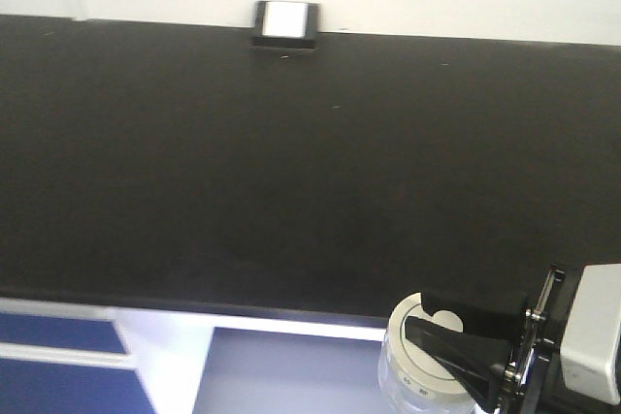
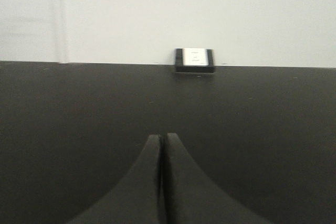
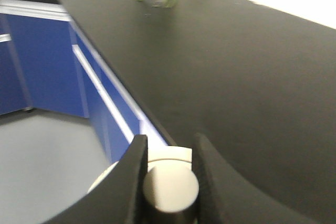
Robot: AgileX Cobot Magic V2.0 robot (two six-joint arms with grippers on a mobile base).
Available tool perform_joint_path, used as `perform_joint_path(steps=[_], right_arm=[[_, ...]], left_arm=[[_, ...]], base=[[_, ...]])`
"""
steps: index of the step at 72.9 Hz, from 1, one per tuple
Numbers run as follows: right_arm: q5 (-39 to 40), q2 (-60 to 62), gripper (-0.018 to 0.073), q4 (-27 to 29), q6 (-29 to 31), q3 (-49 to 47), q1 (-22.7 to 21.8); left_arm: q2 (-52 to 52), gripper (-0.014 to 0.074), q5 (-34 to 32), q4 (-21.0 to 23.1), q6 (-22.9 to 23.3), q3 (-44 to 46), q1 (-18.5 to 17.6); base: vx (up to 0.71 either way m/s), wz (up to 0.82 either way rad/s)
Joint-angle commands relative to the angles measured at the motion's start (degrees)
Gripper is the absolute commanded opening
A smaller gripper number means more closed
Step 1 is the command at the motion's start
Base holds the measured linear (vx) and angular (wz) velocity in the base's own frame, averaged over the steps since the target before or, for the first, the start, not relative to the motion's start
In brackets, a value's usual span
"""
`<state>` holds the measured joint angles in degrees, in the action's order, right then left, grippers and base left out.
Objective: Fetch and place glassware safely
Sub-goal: 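Turn to face the black counter near the wall socket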
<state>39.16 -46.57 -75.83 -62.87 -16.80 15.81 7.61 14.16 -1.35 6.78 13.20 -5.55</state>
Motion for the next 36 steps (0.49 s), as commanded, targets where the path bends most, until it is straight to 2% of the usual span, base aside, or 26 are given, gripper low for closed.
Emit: perform_joint_path(steps=[1,17,36], right_arm=[[2.53,0.12,-0.0001,3.19,0.47,-1.82,-0.07],[2.51,0.12,-0.0001,3.13,0.47,-1.82,-0.07],[2.51,0.12,-0.0001,3.13,0.47,-1.82,-0.07]], left_arm=[[0.43,-0.0007,-3.96,0.46,0.36,1.55,0.03],[0.43,-0.0007,-3.96,0.46,0.36,1.55,0.03],[0.43,-0.0007,-3.96,0.46,0.36,1.55,0.03]], base=[[0.17,-0.58],[0.18,-0.43],[0.19,-0.17]])
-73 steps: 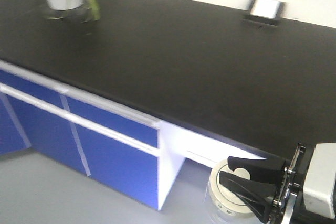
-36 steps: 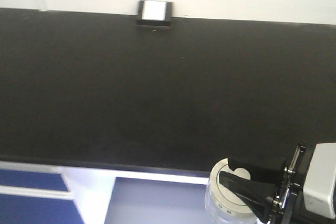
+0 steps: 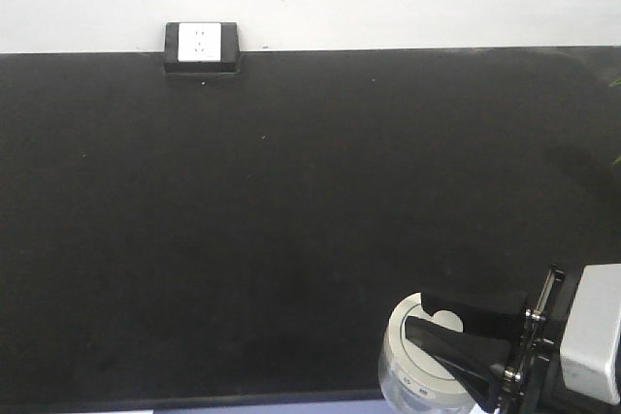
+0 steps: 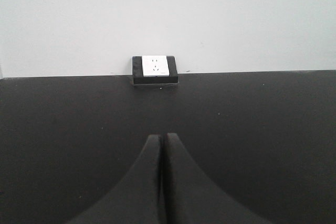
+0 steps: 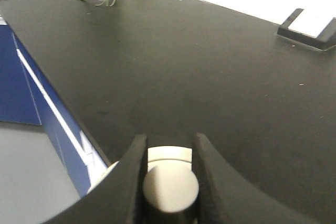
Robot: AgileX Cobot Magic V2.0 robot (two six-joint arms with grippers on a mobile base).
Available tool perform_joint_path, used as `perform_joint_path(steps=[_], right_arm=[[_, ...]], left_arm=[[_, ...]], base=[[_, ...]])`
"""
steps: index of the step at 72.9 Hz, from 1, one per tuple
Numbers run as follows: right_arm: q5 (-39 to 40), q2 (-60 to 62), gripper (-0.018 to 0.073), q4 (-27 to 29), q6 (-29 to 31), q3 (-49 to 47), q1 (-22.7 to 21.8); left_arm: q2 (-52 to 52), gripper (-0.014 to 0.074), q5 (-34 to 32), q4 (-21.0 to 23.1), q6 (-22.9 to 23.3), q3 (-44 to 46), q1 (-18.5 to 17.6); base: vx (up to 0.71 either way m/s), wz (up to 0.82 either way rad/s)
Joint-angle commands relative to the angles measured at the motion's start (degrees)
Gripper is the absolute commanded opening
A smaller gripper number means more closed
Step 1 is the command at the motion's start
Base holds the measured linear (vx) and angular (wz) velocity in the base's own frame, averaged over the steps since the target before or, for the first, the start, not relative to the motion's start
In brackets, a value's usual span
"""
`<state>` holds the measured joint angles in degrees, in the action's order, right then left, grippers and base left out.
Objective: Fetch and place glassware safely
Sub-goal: 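Turn to face the black counter near the wall socket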
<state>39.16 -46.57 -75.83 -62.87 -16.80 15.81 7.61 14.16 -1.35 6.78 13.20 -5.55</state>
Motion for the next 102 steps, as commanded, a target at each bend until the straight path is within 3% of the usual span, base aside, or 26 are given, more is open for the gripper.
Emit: perform_joint_path(steps=[1,83,102], right_arm=[[2.51,0.12,-0.0001,3.13,0.47,-1.82,-0.07],[0.79,-2.21,-0.0001,3.57,0.47,0.33,-0.07],[0.36,-3.76,-0.0001,7.25,-0.27,0.15,-0.07]], left_arm=[[0.43,-0.0007,-3.96,0.46,0.36,1.55,0.03],[2.42,-0.0007,-2.94,-0.03,0.36,1.55,0.04],[2.42,-0.0007,-2.94,-0.03,0.36,1.55,0.04]], base=[[0.19,-0.05],[0.03,0.02],[0.00,0.00]])
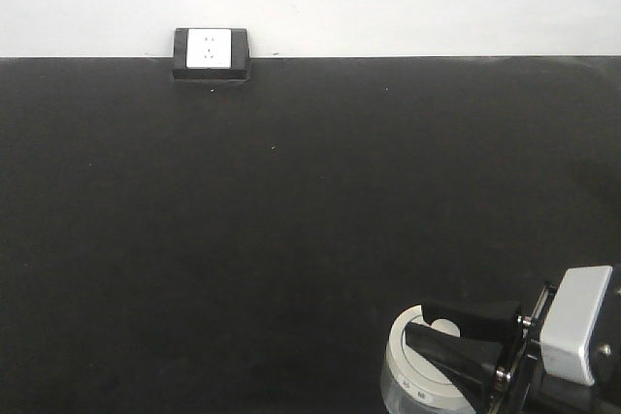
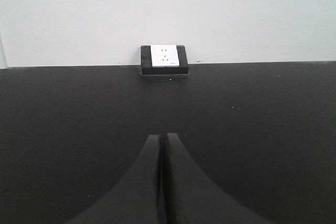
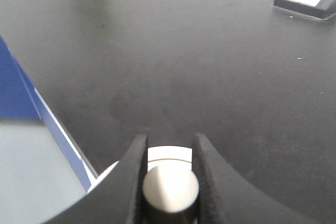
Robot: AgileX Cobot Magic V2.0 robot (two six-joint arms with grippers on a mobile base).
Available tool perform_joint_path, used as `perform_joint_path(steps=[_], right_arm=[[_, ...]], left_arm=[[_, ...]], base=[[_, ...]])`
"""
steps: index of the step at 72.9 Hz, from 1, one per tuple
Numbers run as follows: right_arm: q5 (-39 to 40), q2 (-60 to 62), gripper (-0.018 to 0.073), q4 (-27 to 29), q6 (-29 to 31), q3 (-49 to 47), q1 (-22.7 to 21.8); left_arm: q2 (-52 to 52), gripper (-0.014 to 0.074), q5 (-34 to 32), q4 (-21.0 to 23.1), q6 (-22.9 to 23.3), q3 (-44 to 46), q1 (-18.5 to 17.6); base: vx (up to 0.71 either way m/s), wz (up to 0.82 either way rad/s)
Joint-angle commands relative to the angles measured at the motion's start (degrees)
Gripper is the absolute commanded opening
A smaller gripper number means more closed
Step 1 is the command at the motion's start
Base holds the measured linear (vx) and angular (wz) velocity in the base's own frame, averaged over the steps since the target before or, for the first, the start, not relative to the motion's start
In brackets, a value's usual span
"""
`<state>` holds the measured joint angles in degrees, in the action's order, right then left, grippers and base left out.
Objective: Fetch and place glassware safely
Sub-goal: 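Turn to face the black counter near the wall socket, then extend the right gripper and lower the jar onto the counter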
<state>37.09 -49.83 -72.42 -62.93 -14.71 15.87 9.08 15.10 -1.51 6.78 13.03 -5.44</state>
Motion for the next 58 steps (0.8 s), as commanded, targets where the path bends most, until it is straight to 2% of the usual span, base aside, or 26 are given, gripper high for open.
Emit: perform_joint_path(steps=[1,13,21,35,46,52,58], right_arm=[[2.43,-0.54,-0.0001,3.59,-0.21,-1.93,-0.13],[2.22,-1.30,-0.0001,4.16,1.25,-1.93,-0.13],[2.22,-2.67,-0.0001,11.64,4.60,-2.20,-0.13],[1.30,-8.29,-0.0001,24.68,19.94,-7.71,-0.13],[0.57,-15.54,-0.0001,33.27,28.07,-14.27,-0.13],[0.50,-20.43,-0.0001,36.55,31.31,-17.60,-0.13],[1.18,-24.61,-0.0001,37.55,34.54,-20.60,-0.13]], left_arm=[[0.95,-0.0007,-3.88,0.13,0.36,1.72,-0.07],[0.95,-0.0007,-3.88,0.13,0.36,1.72,-0.07],[0.95,-0.0007,-3.88,0.13,0.36,1.72,-0.07],[0.95,-0.0007,-3.81,0.13,0.36,1.72,-0.07],[0.95,-0.0007,-3.81,0.13,0.36,1.72,-0.07],[0.95,-0.0007,-3.81,0.13,0.36,1.72,-0.07],[0.95,-0.0007,-3.81,0.13,0.36,1.72,-0.07]], base=[[0.00,0.00],[0.00,0.00],[0.00,0.00],[0.00,0.00],[0.00,0.00],[0.00,0.00],[0.00,0.00]])
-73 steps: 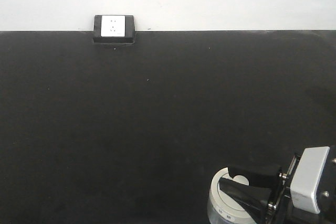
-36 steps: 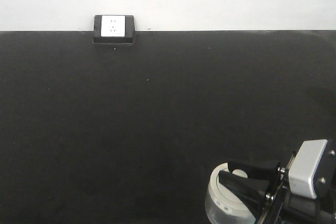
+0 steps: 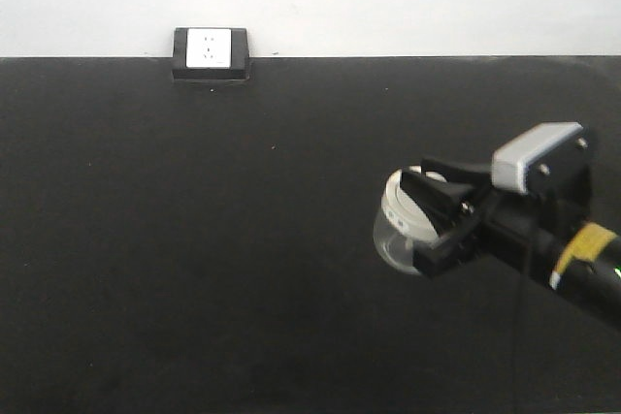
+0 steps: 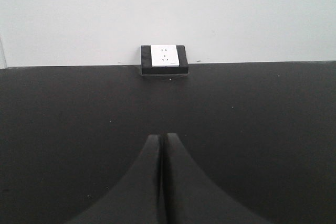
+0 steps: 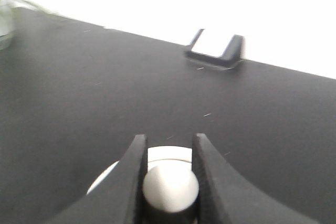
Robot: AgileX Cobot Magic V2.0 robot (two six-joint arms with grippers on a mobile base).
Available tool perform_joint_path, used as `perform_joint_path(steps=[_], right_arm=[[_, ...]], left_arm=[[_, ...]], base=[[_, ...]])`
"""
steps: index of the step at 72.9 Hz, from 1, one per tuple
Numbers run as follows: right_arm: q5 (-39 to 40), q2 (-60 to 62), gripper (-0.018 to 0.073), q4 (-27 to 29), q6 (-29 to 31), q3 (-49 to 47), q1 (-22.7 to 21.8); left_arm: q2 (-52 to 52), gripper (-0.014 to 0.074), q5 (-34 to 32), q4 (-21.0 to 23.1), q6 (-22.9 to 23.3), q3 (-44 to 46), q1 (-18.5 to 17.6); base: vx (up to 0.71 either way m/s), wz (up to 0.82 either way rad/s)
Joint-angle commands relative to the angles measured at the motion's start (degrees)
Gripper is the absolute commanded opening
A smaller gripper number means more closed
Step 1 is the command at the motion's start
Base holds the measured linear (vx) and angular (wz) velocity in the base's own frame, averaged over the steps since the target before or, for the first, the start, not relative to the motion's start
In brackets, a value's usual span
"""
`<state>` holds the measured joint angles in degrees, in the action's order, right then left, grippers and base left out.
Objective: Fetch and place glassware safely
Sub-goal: 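Extend the right gripper and lower the jar onto the counter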
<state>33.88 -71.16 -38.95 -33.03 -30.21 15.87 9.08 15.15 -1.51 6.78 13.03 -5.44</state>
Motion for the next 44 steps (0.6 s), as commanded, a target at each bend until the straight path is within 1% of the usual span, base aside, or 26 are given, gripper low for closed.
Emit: perform_joint_path(steps=[1,6,10,20,33,44], right_arm=[[4.57,-4.10,-0.0001,4.08,5.33,-5.63,-0.13],[4.73,-8.16,-0.0001,4.08,8.70,-7.93,-0.13],[5.10,-11.17,-0.0001,4.08,9.77,-9.73,-0.13],[8.05,-17.27,-0.0001,4.40,9.87,-12.97,-0.13],[14.75,-25.28,-0.0001,4.51,9.87,-16.04,-0.13],[20.58,-30.29,0.0004,5.03,10.47,-16.76,-0.13]], left_arm=[[0.95,-0.0007,-3.86,0.13,0.36,1.72,-0.07],[0.95,-0.0007,-3.86,0.13,0.36,1.72,-0.07],[0.95,-0.0007,-3.86,0.13,0.36,1.72,-0.07],[0.95,-0.0007,-3.86,0.13,0.36,1.72,-0.07],[0.95,-0.0007,-3.86,0.13,0.36,1.72,-0.07],[0.95,-0.0007,-3.86,0.13,0.36,1.72,-0.07]], base=[[0.00,0.00],[0.00,0.00],[0.00,0.00],[0.00,0.00],[0.00,0.00],[0.00,0.00]])
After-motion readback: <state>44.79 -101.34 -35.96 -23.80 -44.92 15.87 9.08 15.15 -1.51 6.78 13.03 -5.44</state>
